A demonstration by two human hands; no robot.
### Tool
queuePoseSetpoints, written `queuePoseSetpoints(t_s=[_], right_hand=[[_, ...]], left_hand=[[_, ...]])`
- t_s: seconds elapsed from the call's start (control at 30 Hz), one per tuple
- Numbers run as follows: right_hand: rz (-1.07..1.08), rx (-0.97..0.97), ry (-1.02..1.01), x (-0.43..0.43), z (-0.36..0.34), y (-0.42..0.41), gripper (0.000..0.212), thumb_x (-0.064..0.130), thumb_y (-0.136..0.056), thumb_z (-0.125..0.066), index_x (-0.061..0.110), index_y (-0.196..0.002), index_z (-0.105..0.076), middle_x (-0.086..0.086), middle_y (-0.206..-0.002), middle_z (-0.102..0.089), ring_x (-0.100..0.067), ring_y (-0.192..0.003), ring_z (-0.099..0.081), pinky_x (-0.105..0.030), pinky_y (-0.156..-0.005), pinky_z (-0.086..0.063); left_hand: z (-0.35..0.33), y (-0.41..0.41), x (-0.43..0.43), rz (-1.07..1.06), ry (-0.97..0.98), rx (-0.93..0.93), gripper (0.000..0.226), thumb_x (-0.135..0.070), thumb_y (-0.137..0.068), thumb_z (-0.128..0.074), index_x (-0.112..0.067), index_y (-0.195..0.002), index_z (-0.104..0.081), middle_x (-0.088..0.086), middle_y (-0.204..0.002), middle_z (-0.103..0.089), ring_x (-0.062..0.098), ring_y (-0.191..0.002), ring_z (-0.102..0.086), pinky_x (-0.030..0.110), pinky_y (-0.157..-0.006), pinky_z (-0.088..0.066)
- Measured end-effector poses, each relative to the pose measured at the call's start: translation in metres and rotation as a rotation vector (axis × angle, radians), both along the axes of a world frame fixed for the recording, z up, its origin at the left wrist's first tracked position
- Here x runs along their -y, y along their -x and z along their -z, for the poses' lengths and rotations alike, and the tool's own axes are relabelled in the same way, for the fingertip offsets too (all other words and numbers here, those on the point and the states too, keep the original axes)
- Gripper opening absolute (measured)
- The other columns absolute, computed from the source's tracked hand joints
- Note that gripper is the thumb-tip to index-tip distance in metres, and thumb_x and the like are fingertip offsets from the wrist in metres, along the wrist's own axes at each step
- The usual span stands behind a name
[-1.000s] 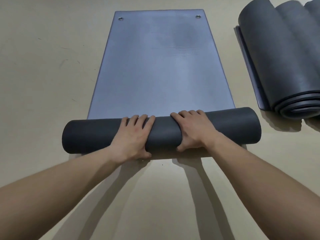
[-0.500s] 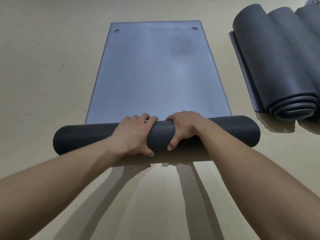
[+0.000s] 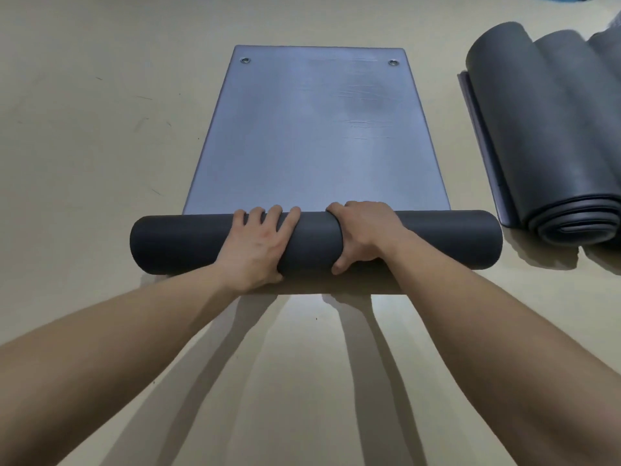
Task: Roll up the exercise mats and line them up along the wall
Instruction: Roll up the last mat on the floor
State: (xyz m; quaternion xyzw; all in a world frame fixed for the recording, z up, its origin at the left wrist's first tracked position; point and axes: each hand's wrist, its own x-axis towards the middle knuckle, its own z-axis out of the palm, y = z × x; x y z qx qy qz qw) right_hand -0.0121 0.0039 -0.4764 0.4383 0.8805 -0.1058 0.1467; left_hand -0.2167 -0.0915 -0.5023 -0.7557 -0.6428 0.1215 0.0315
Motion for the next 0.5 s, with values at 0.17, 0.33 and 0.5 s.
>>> queuePoseSetpoints(t_s=[0.17, 0.33, 0.5], right_hand=[[0.032, 0.076, -0.182, 0.021, 0.013, -0.009, 0.126, 0.08, -0.056, -0.081, 0.033, -0.156, -0.02, -0.009, -0.146, -0.047, -0.035, -0.131, -0.05, -0.059, -0.112, -0.035], [-0.004, 0.049, 0.157, 0.008, -0.02, -0.011, 0.104, 0.075, -0.057, -0.083, 0.035, -0.143, -0.041, 0.004, -0.123, -0.061, -0.023, -0.107, -0.06, -0.041, -0.089, -0.049], [0.014, 0.023, -0.161, 0.072, 0.012, -0.025, 0.134, 0.081, -0.054, -0.08, 0.027, -0.158, -0.014, -0.008, -0.153, -0.036, -0.033, -0.143, -0.034, -0.059, -0.122, -0.018]], left_hand=[[-0.011, -0.003, -0.01, 0.019, 0.072, 0.033, 0.106, -0.056, -0.073, -0.08, -0.026, -0.15, -0.014, 0.007, -0.142, -0.046, 0.031, -0.122, -0.053, 0.053, -0.109, -0.041], [-0.029, 0.006, -0.021, 0.056, 0.278, 0.118, 0.106, -0.065, -0.061, -0.083, -0.032, -0.145, -0.026, -0.002, -0.124, -0.058, 0.024, -0.1, -0.061, 0.04, -0.084, -0.053], [-0.031, 0.007, -0.034, 0.012, 0.527, 0.178, 0.107, -0.065, -0.057, -0.089, -0.037, -0.142, -0.03, -0.003, -0.123, -0.06, 0.022, -0.104, -0.059, 0.04, -0.094, -0.053]])
